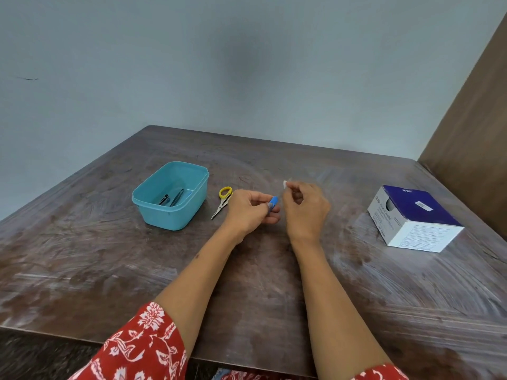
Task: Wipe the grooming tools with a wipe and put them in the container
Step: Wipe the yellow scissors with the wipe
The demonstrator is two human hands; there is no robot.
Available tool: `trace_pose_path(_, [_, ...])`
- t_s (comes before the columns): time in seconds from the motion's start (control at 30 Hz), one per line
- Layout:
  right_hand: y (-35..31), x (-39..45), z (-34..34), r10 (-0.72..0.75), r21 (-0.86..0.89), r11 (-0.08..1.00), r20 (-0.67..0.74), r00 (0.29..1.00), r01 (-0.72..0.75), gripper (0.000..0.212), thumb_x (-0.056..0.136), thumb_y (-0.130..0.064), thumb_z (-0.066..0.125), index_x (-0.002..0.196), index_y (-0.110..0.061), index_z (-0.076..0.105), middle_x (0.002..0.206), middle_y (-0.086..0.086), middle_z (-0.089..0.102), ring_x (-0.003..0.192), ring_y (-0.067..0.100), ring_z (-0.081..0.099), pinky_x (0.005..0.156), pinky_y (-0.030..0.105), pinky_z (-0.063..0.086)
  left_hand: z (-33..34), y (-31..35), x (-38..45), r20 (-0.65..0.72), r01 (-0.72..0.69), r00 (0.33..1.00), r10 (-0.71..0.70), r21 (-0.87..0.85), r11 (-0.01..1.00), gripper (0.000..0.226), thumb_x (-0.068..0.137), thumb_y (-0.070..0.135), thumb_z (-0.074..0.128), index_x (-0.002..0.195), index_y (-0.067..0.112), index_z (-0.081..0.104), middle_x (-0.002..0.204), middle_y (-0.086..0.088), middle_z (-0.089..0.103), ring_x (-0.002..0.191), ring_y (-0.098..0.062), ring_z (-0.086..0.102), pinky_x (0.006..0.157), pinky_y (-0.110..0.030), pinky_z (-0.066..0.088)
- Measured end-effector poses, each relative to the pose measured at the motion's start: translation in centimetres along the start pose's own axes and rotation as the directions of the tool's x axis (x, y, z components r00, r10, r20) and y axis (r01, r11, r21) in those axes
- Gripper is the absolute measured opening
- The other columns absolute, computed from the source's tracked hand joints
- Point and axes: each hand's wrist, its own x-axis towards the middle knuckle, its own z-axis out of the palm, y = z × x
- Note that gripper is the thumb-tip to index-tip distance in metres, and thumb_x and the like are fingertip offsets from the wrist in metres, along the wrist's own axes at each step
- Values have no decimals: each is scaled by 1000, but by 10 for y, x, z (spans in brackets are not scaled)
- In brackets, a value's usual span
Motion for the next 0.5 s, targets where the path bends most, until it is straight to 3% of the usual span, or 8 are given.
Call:
trace_pose_path(0.07, [1, 0, 0, 6, -5, 1000, -25, 1000, -6, 11, 81, -6, 66, 89, -8, 74, 81, 8, 67, 66, 10, 57, 65, 15, 44, 1, 0, 0, -12, -3, 1000, 3, 6, 1000, 20, 87, -11, 49, 105, -14, 59, 72, -12, 61, 44, -6, 63, 52, -17, 55])
trace_pose_path(0.13, [-1, -1, 0, 10, -7, 1000, 35, 999, -10, 9, 76, -8, 69, 83, -11, 73, 78, 6, 67, 63, 10, 58, 63, 24, 50, 0, -1, -1, -27, -30, 999, 30, 1, 1000, 21, 87, -12, 49, 104, -15, 59, 72, -11, 62, 45, -6, 63, 52, -17, 55])
trace_pose_path(0.23, [-2, -3, 0, -11, -20, 1000, 110, 994, 13, 7, 70, -11, 70, 76, -15, 71, 73, 3, 65, 60, 10, 58, 59, 24, 50, 0, -2, 0, -48, -48, 998, 48, -1, 999, 21, 85, -14, 49, 103, -15, 61, 73, -9, 62, 46, -4, 63, 52, -17, 55])
trace_pose_path(0.4, [0, -1, 0, 22, -6, 1000, -17, 1000, -23, 10, 81, -9, 65, 87, -9, 73, 81, 8, 67, 68, 15, 61, 64, 28, 50, 0, -4, 1, -34, -12, 999, 11, -4, 1000, 19, 86, -11, 51, 102, -13, 61, 72, -13, 63, 46, -8, 64, 53, -18, 56])
trace_pose_path(0.5, [-1, -3, 1, 4, -10, 1000, 70, 998, -4, 6, 73, -13, 69, 79, -14, 72, 76, 2, 66, 64, 13, 61, 62, 29, 52, 0, -5, 3, -55, -51, 997, 51, 6, 999, 20, 85, -13, 50, 101, -13, 62, 72, -11, 64, 48, -7, 64, 55, -19, 57])
